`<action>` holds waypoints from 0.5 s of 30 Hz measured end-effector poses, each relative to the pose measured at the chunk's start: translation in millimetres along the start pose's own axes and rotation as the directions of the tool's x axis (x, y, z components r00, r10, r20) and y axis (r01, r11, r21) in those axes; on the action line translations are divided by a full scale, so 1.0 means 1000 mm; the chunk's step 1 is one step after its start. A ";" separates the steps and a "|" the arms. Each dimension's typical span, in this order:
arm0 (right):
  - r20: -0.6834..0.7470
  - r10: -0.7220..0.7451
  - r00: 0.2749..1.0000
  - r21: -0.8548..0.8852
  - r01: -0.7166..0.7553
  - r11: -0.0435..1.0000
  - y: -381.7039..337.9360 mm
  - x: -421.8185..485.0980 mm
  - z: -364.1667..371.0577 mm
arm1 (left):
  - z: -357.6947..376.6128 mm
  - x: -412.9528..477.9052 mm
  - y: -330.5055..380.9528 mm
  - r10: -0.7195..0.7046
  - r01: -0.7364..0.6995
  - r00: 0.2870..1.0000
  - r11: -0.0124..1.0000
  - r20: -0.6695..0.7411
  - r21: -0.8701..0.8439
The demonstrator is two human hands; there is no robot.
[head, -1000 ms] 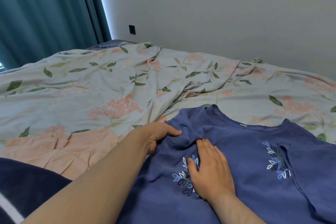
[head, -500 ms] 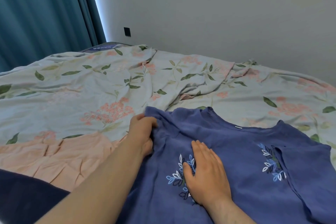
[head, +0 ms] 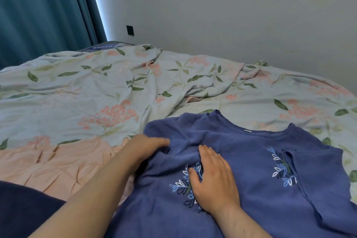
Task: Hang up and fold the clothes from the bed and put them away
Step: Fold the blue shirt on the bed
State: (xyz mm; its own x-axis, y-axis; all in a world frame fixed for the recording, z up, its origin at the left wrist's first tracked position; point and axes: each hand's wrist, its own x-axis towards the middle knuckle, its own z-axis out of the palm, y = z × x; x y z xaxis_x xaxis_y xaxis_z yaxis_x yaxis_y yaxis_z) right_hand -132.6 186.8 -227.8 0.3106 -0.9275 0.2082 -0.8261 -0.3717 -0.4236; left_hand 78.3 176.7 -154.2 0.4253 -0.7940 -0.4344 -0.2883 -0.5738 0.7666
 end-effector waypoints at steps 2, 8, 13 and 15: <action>-0.001 0.002 1.000 0.006 -0.002 1.000 0.001 0.000 0.000 | 0.005 0.016 0.014 0.058 -0.056 0.998 0.994 0.018 -0.095; 0.001 0.015 1.000 0.025 -0.015 1.000 -0.001 0.000 -0.001 | 0.012 0.050 0.026 -0.061 0.213 0.939 0.877 0.339 -0.431; -0.009 0.032 0.999 0.042 -0.032 0.999 0.000 -0.001 -0.002 | 0.012 0.060 0.022 0.099 0.237 0.931 0.568 0.352 -0.788; -0.011 0.042 0.999 0.062 -0.042 0.997 0.000 -0.001 -0.002 | 0.014 0.059 0.022 0.162 0.166 0.942 0.534 0.293 -0.829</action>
State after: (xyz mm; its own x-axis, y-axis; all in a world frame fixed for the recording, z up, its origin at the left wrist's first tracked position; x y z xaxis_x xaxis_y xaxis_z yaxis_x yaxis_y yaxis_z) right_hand -133.3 187.6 -226.4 0.2702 -0.9419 0.1993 -0.8077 -0.3345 -0.4855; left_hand 84.8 113.8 -169.8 0.1022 -0.9001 -0.4236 0.6278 -0.2719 0.7293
